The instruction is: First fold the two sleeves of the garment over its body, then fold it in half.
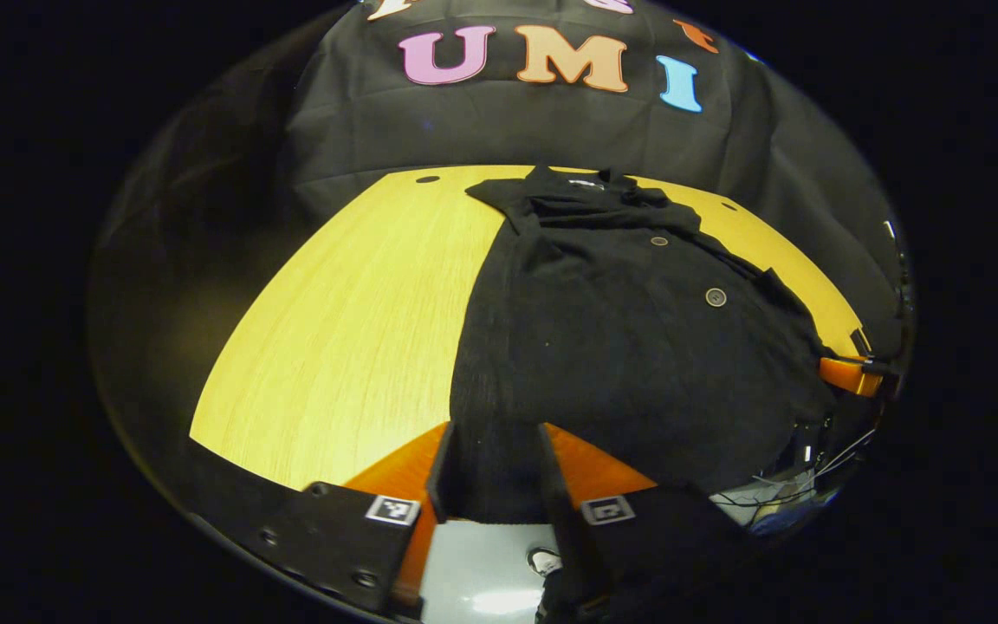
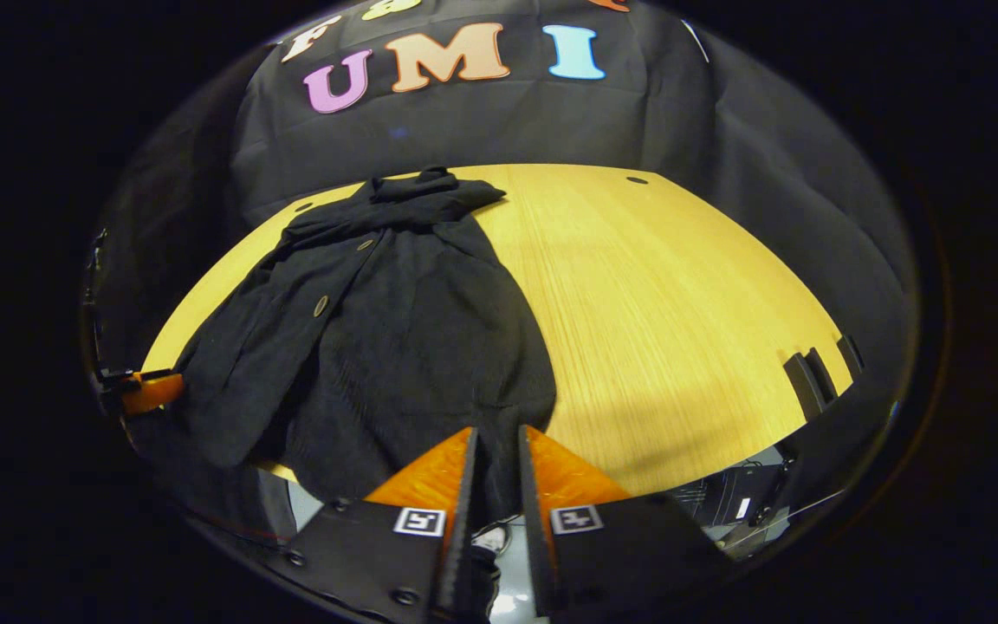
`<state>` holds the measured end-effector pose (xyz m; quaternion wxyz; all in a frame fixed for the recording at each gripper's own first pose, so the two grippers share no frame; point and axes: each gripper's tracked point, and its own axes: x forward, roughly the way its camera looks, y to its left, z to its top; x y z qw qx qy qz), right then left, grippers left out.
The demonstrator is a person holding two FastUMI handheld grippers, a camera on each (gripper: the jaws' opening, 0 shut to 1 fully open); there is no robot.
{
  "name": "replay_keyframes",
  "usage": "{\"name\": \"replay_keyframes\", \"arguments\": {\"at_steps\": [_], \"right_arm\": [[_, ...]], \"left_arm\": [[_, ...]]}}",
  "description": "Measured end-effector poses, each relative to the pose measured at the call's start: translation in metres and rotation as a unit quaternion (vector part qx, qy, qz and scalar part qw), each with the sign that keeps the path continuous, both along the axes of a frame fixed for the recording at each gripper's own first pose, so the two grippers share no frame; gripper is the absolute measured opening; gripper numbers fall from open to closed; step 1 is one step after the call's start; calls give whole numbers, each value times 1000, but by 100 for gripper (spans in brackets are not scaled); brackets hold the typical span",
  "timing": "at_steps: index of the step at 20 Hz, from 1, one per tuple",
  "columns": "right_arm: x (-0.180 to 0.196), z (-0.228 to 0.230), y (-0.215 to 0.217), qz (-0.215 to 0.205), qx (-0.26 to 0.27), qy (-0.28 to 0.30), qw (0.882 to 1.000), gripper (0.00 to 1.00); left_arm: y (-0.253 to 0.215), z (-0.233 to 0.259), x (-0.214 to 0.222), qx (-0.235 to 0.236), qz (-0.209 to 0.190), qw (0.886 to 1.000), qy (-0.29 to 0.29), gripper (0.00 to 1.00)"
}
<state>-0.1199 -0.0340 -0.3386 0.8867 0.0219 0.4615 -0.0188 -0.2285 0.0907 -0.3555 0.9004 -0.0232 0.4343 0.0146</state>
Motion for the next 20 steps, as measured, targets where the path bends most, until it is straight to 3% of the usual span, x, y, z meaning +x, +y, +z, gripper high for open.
{"name": "replay_keyframes", "arguments": {"at_steps": [2, 3, 5, 9, 15, 20], "right_arm": [[1, -3, 1, 6, 6, 7, 1000, 14], [-2, 4, 1, 10, 12, 8, 1000, 13], [2, 1, 1, 7, 28, 7, 1000, 6], [7, 15, -1, 11, 38, -11, 999, 6], [42, 68, 0, 55, 66, -80, 993, 6], [87, 115, 10, 99, 87, -145, 981, 6]], "left_arm": [[-3, 1, 4, -28, 22, 999, -1, 12], [-5, 1, 1, -37, 28, 999, 1, 0], [-7, 0, 2, -53, 38, 998, 2, 0], [-9, 11, 5, -69, 76, 995, 6, 0], [-24, 77, 53, -102, 87, 989, -57, 0], [-24, 117, 96, -100, 99, 985, -99, 0]]}}
